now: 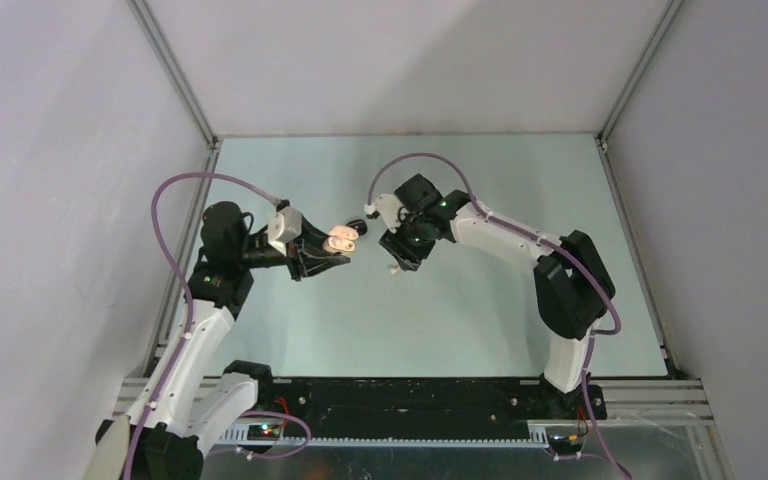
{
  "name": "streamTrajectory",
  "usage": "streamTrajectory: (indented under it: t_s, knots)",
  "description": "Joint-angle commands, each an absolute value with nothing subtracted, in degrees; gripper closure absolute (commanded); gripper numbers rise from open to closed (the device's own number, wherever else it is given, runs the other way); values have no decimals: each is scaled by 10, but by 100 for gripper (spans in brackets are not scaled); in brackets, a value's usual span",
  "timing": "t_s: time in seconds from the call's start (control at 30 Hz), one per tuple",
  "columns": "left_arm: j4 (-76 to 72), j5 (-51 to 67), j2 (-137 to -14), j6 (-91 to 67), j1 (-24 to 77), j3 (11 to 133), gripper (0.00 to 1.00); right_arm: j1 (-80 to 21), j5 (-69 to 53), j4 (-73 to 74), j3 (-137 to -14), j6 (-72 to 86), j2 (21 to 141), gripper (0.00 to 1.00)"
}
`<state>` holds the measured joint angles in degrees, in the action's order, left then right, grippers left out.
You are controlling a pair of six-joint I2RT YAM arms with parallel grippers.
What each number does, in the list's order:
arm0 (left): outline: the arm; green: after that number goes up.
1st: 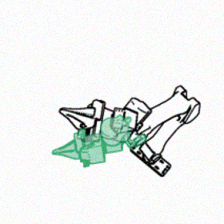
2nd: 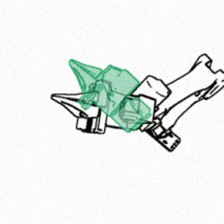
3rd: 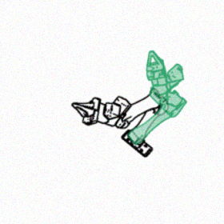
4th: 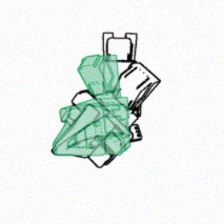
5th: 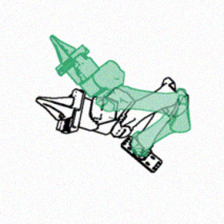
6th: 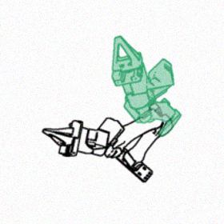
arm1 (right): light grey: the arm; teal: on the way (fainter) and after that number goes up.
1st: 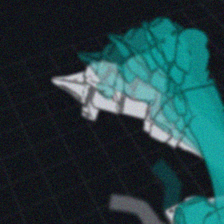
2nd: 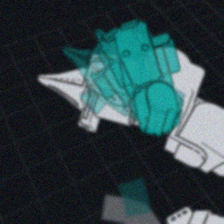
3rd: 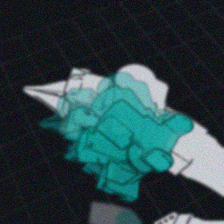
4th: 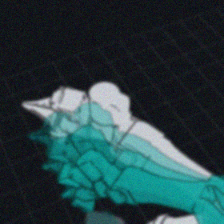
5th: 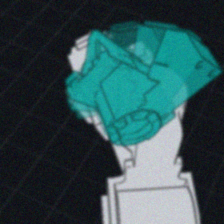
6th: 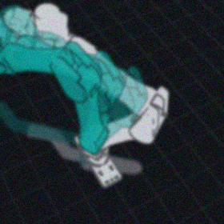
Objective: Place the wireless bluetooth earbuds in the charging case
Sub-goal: Pick up the right earbud from the center of the board.
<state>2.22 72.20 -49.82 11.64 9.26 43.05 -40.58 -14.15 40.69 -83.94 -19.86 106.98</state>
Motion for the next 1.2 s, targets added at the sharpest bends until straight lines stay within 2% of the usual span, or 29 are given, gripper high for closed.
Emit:
streamTrajectory:
  t_s: [0.0, 0.13, 0.37, 0.77, 1.17]
  knots:
    - [14, 723, -490, 126, 97, 432, 89, -449, -29, 325, -835, -227, 1055, 43]
    - [15, 720, -479, 127, 96, 432, 89, -492, 57, 318, -862, -225, 1105, 42]
    - [16, 717, -477, 130, 96, 431, 89, -534, 132, 348, -918, -175, 1178, 42]
    - [17, 713, -473, 131, 96, 432, 89, -554, 180, 349, -933, -167, 1223, 43]
    - [18, 713, -472, 131, 97, 432, 89, -554, 184, 356, -937, -171, 1242, 54]
